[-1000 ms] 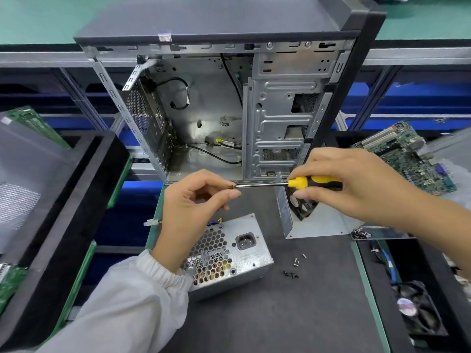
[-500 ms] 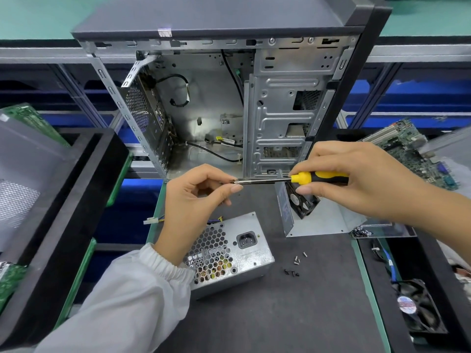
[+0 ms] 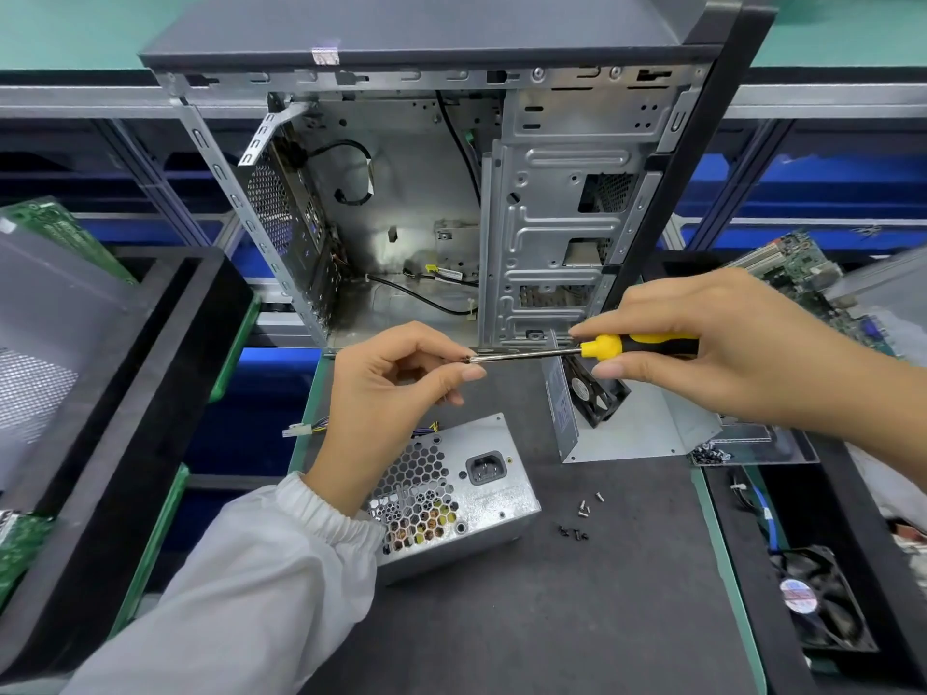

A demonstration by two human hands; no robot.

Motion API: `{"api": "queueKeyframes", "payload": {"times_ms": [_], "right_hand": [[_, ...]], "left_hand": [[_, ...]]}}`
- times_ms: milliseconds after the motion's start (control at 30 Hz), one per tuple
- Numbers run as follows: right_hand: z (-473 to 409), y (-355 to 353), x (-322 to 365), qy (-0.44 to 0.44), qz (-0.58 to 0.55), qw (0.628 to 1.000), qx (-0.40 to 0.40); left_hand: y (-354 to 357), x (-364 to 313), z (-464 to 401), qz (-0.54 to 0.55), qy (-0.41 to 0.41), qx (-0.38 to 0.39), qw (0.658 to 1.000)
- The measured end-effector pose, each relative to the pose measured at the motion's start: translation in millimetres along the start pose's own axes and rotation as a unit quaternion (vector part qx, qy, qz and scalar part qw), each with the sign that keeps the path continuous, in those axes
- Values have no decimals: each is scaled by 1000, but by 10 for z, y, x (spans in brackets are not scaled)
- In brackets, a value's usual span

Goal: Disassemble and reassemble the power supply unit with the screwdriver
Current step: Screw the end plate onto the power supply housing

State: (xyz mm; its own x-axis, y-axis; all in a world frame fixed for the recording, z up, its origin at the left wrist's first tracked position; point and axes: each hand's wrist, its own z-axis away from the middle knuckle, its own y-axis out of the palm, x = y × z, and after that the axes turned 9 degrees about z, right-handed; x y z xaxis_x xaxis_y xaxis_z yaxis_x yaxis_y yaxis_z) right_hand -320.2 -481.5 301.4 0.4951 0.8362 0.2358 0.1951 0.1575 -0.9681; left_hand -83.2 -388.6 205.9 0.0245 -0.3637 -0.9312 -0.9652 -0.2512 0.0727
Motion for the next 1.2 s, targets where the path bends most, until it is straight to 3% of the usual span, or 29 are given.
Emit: {"api": "queueKeyframes", "payload": {"times_ms": [167,400,567,733,967,1200], "right_hand": [[-33,-78,-21,3,26,999,44],[-74,-152,-3,-3,39,999,33],[-46,-235,-7,-8,72,997,39],[-9,-221,58,-52,168,980,98],[-112,-125,211,-84,321,932,149],[-200,-101,264,-87,344,918,179]], "left_hand": [[27,-31,-17,-40,22,23,999],[75,-14,35,-40,4,26,999],[44,8,43,-38,-69,51,996],[-92,135,62,-133,-110,138,975],[0,278,27,-237,-210,240,918],[-3,301,22,-217,-219,250,918]]}}
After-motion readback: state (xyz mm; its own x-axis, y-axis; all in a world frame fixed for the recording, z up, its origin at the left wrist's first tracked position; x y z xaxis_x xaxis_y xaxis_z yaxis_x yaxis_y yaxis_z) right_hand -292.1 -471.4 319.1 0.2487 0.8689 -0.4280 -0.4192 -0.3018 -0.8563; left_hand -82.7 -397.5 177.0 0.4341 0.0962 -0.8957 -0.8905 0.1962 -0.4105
